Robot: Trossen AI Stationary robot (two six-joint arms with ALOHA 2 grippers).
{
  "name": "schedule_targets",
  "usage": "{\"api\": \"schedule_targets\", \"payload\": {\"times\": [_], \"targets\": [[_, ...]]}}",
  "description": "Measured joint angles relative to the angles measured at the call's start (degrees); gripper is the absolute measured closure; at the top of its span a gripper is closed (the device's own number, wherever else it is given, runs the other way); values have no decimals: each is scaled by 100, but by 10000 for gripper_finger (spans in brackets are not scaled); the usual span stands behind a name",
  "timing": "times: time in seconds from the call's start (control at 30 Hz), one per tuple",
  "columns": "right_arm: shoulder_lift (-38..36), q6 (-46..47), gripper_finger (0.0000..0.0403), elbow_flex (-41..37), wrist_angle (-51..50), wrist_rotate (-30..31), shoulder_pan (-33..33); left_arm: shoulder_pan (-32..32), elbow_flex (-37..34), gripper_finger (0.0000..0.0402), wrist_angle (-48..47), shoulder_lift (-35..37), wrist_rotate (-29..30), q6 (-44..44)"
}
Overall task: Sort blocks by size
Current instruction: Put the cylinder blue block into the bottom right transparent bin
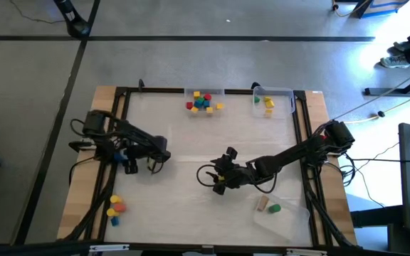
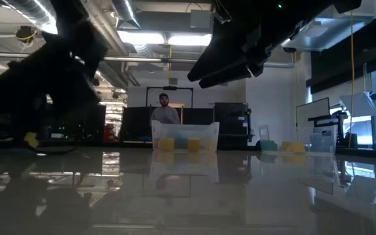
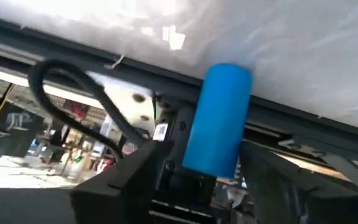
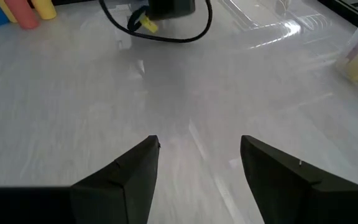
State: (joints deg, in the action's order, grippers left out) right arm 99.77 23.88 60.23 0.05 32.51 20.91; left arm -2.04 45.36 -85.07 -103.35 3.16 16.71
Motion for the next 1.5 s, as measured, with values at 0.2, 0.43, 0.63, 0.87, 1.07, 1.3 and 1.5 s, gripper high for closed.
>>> {"api": "schedule_targets", "payload": {"times": [0.2,0.43,0.63,0.87,1.07,1.3,1.5], "targets": [[0,0,176,0,-2,0,0,-3,-26,188,67,-518,-162,-293],[0,0,176,0,-3,2,0,-5,-129,190,48,-820,-149,-551],[0,-15,176,0,-9,2,0,-5,-131,241,96,-831,5,-696],[0,-16,176,0,-15,2,2,-26,-55,290,101,-833,65,-771],[0,-15,176,0,-9,2,2,-224,152,285,79,-489,79,-636],[0,-37,176,0,-9,-11,4,-620,586,277,109,538,222,-128],[0,-188,176,0,7,-2,4,-969,925,275,704,1698,536,444]]}}
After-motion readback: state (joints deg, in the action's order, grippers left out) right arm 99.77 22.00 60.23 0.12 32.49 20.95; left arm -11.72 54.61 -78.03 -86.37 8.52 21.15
